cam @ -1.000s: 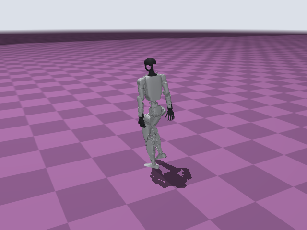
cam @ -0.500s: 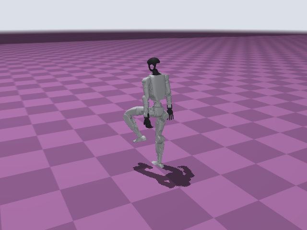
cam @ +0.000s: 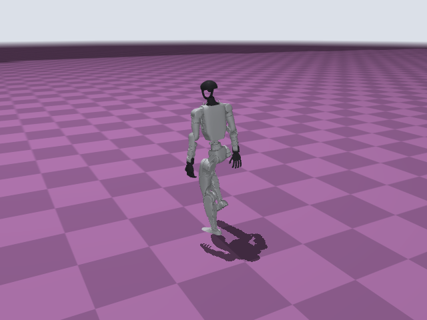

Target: In place motions

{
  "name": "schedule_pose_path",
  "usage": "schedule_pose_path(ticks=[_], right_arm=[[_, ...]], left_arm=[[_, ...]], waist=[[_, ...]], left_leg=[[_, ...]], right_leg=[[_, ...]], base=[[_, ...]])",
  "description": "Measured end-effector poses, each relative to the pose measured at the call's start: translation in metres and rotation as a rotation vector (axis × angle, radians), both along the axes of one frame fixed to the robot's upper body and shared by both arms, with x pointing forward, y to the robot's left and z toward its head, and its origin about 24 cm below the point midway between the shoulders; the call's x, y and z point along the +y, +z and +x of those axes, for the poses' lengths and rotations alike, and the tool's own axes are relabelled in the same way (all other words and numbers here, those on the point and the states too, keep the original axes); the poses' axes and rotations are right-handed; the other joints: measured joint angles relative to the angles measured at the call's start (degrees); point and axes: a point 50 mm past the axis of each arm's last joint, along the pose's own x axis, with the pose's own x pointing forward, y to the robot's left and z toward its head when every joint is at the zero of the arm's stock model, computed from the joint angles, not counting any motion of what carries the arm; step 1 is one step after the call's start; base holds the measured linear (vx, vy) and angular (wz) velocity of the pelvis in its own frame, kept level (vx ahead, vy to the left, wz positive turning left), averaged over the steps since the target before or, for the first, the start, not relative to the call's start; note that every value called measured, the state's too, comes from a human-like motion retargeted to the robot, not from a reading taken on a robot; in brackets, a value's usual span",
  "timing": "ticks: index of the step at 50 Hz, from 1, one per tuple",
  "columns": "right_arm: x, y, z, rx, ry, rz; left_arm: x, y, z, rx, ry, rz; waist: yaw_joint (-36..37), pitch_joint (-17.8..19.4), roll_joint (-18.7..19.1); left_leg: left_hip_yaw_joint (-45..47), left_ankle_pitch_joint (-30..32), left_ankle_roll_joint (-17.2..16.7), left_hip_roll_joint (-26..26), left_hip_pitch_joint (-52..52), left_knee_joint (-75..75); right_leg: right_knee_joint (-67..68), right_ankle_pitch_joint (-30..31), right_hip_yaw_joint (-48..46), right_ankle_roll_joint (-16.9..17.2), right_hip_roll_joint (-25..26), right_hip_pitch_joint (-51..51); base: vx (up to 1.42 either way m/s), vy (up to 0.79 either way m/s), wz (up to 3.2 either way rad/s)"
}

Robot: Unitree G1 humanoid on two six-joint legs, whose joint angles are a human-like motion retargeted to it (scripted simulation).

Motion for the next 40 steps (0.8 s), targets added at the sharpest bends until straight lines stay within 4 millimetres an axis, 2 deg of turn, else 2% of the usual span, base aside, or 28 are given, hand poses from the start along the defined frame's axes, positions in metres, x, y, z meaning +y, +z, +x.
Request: schedule_pose_path(ticks=[3, 6, 8, 11, 14, 17, 20, 21, 22, 23, 24, 25, 26, 27, 28, 30, 32, 33, 36, 38, 40], right_arm=[[-0.001, 0.000, 0.006, -0.029, -0.002, 0.007], [0.000, 0.001, 0.007, -0.029, 0.019, 0.014], [-0.002, 0.001, 0.004, -0.022, 0.020, 0.004], [-0.003, 0.001, 0.002, -0.014, 0.001, -0.004], [-0.003, 0.000, -0.007, -0.002, -0.020, -0.009], [-0.004, 0.000, -0.018, 0.013, -0.038, -0.016], [-0.006, 0.001, -0.029, 0.041, -0.049, -0.030], [-0.005, 0.001, -0.031, 0.054, -0.053, -0.029], [-0.004, 0.001, -0.033, 0.068, -0.052, -0.029], [-0.004, 0.001, -0.038, 0.084, -0.042, -0.031], [-0.005, 0.002, -0.044, 0.111, -0.033, -0.033], [-0.005, 0.002, -0.052, 0.143, -0.023, -0.035], [-0.004, 0.003, -0.052, 0.163, -0.032, -0.036], [-0.003, 0.002, -0.050, 0.171, -0.044, -0.035], [-0.001, 0.002, -0.043, 0.157, -0.064, -0.032], [0.001, 0.000, -0.025, 0.100, -0.043, -0.020], [0.002, 0.000, -0.005, 0.044, 0.029, -0.012], [0.005, -0.001, 0.004, 0.019, 0.064, -0.009], [0.016, -0.001, 0.031, -0.076, 0.137, 0.017], [0.023, 0.000, 0.039, -0.118, 0.128, 0.049], [0.026, -0.001, 0.034, -0.129, 0.074, 0.083]], left_arm=[[-0.001, 0.001, 0.011, -0.032, -0.004, 0.022], [-0.006, 0.000, 0.009, -0.027, 0.007, -0.007], [-0.010, -0.002, 0.003, -0.007, 0.005, -0.027], [-0.018, -0.004, -0.006, 0.023, 0.000, -0.044], [-0.029, -0.007, -0.021, 0.062, -0.003, -0.073], [-0.038, -0.008, -0.037, 0.103, -0.010, -0.101], [-0.044, -0.009, -0.054, 0.154, -0.017, -0.122], [-0.043, -0.008, -0.059, 0.174, -0.024, -0.127], [-0.043, -0.008, -0.065, 0.194, -0.027, -0.131], [-0.043, -0.007, -0.073, 0.216, -0.022, -0.136], [-0.043, -0.006, -0.083, 0.246, -0.018, -0.143], [-0.042, -0.004, -0.093, 0.279, -0.015, -0.150], [-0.044, -0.004, -0.094, 0.303, -0.023, -0.160], [-0.046, -0.004, -0.093, 0.321, -0.027, -0.165], [-0.050, -0.005, -0.087, 0.326, -0.022, -0.158], [-0.053, -0.006, -0.082, 0.291, 0.047, -0.127], [-0.052, -0.007, -0.081, 0.226, 0.099, -0.129], [-0.053, -0.007, -0.081, 0.214, 0.101, -0.142], [-0.051, -0.007, -0.072, 0.237, 0.039, -0.170], [-0.047, -0.007, -0.064, 0.253, -0.017, -0.146], [-0.041, -0.007, -0.057, 0.241, -0.083, -0.109]], waist=[[-0.74, 1.71, 2.10], [-1.81, 1.94, 4.20], [-2.17, 1.28, 5.34], [-1.52, 0.93, 4.48], [-0.11, -0.34, 3.55], [1.77, -1.87, 1.74], [3.18, -3.26, -0.80], [2.50, -1.64, -2.36], [2.22, -0.70, -3.53], [2.75, -1.13, -3.92], [3.77, -1.98, -5.25], [5.03, -3.04, -7.06], [7.57, -3.60, -8.08], [9.86, -4.24, -8.75], [11.65, -5.02, -8.73], [12.94, -4.85, -9.20], [12.35, -3.20, -8.82], [10.52, -2.67, -8.12], [4.72, -0.60, -6.21], [3.03, -0.33, -5.84], [4.59, -1.57, -6.08]], left_leg=[[-1.41, 0.82, 0.98, 1.65, -1.07, 0.15], [-2.11, 0.75, 1.53, 3.36, -2.60, 1.01], [-2.29, 0.50, 1.49, 4.39, -3.53, 1.50], [-0.82, 0.37, 1.47, 3.97, -2.75, 0.95], [1.13, 0.79, 1.11, 3.52, -1.02, -1.09], [3.19, 0.84, 0.97, 1.91, 0.88, -2.64], [4.30, 0.47, 0.94, -0.90, 2.60, -3.13], [3.57, -0.06, 0.99, -2.43, 5.13, -2.87], [3.24, -0.53, 0.98, -3.58, 7.05, -2.66], [3.73, -0.87, 0.84, -4.00, 7.73, -2.57], [4.86, -1.13, 0.85, -5.36, 8.77, -2.74], [6.32, -1.33, 0.95, -7.18, 9.98, -3.04], [7.85, -1.17, 0.98, -7.90, 9.84, -3.25], [8.96, -0.97, 0.86, -8.22, 9.19, -3.37], [9.21, -0.70, 0.44, -7.74, 7.53, -3.31], [10.78, -0.51, -0.36, -7.18, 7.34, -4.16], [12.50, 0.03, -0.23, -6.69, 8.86, -5.44], [11.73, 0.31, -0.29, -6.25, 9.13, -5.61], [8.96, 1.10, -0.48, -5.16, 9.09, -5.34], [7.90, 1.27, -0.68, -4.81, 8.67, -4.81], [7.45, 1.36, -0.78, -5.14, 8.33, -4.72]], right_leg=[[10.79, -2.14, -2.80, -2.71, -0.96, -10.36], [14.20, -3.07, -5.42, -3.54, 0.39, -17.16], [13.37, -3.39, -5.98, -3.30, 1.23, -18.55], [9.73, -3.84, -3.67, -2.48, 1.35, -15.06], [1.04, -3.44, -0.66, -0.83, 2.72, -6.34], [-14.58, -1.21, 4.60, 1.44, 6.31, 6.45], [-37.87, 2.58, 12.53, 4.62, 8.45, 22.41], [-49.95, 5.58, 13.01, 6.86, 7.69, 31.46], [-60.06, 3.87, 11.98, 6.49, 7.05, 39.25], [-66.22, -7.26, 7.91, 0.93, 6.66, 44.53], [-72.17, -9.19, 1.96, -1.78, 5.42, 48.74], [-78.01, -6.52, -4.93, -3.07, 3.76, 52.43], [-80.19, -4.76, 2.59, 1.10, 2.18, 52.40], [-81.56, -3.66, 6.51, 4.50, 0.56, 51.97], [-81.30, -3.90, 3.26, 6.33, -1.18, 50.69], [-79.76, -3.31, 0.94, 3.38, -0.10, 47.55], [-80.41, -2.65, 7.91, 2.51, 2.12, 47.70], [-80.64, -2.69, 4.90, 2.09, 2.49, 48.46], [-80.89, -2.70, 3.46, 2.25, 3.33, 49.59], [-81.27, -2.70, 2.06, 2.16, 3.50, 50.09], [-81.59, -2.82, 1.94, 1.60, 3.69, 50.17]], base=[[-0.14, 0.01, 0.19], [-0.04, 0.00, 0.00], [0.05, -0.02, -0.16], [0.02, 0.01, -0.32], [0.09, 0.01, -0.41], [0.16, 0.02, -0.30], [0.23, 0.04, 0.16], [0.25, 0.05, 0.69], [0.30, 0.04, 0.55], [0.38, 0.05, -0.08], [0.45, 0.06, -0.59], [0.28, 0.11, -0.87], [0.05, 0.13, -0.94], [-0.27, 0.13, -0.76], [-0.30, 0.10, -0.59], [-0.19, 0.05, -0.71], [-0.02, 0.03, -0.57], [-0.04, 0.01, 0.28], [-0.17, 0.00, 0.85], [-0.08, 0.00, 0.68], [0.16, 0.02, 0.15]])
